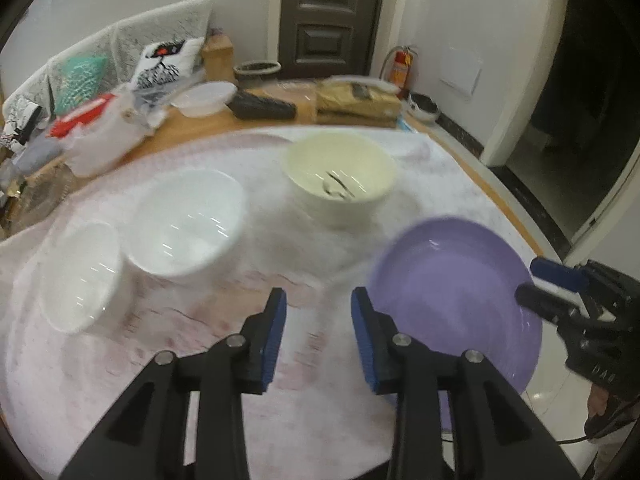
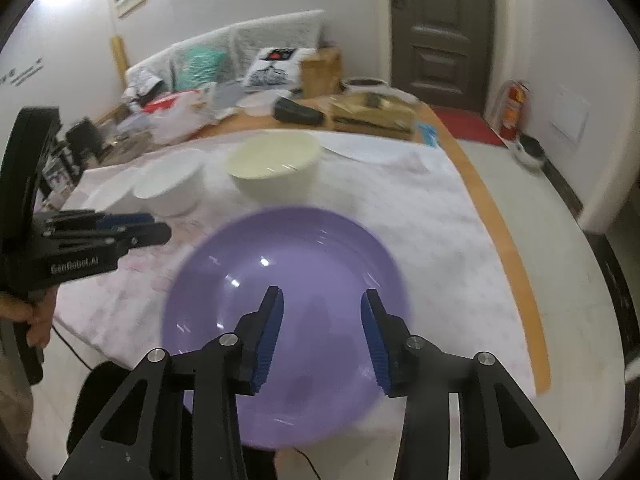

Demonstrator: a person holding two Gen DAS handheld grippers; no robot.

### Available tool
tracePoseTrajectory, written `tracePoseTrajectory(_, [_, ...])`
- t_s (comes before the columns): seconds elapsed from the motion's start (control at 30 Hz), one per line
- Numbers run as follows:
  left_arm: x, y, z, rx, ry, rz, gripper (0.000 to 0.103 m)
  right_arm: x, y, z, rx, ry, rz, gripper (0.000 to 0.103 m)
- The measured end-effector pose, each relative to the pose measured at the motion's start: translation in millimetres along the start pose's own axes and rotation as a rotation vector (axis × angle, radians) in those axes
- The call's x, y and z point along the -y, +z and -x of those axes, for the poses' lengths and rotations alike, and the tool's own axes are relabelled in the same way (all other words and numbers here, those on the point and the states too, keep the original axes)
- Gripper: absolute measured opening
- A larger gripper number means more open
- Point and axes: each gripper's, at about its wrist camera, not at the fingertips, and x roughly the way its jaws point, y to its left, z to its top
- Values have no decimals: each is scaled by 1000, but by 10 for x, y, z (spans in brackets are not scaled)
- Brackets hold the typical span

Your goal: Organize plates and bowls

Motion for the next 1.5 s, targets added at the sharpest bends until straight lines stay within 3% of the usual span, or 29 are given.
tracePoseTrajectory(0.33, [-945, 358, 93, 45, 47, 57, 34, -975, 528, -555, -2, 131, 153, 47])
tracePoseTrajectory(0.5, [-1327, 585, -173, -6, 74, 56, 34, -1341, 733, -947, -43, 178, 211, 55])
tracePoseTrajectory(0.63, [-1540, 696, -418, -66, 43, 79, 34, -1485, 859, -1228, -77, 185, 237, 58])
tracePoseTrajectory(0.8, [-1604, 807, -717, -138, -8, 80, 34, -1596, 954, -1564, -121, 188, 272, 66])
tracePoseTrajectory(1.07, [-1651, 836, -979, -206, -1, 55, 33, -1671, 986, -1824, -166, 229, 312, 75])
tracePoseTrajectory(1.2, [-1644, 800, -1066, -224, -8, 53, 20, -1698, 987, -1941, -183, 248, 311, 76])
tracePoseTrajectory(1.3, [-1627, 788, -1083, -223, -15, 46, 15, -1710, 1002, -1999, -193, 258, 303, 78])
tracePoseTrajectory(1.5, [-1604, 787, -1081, -220, -12, 37, 15, -1733, 1016, -2041, -203, 253, 311, 79])
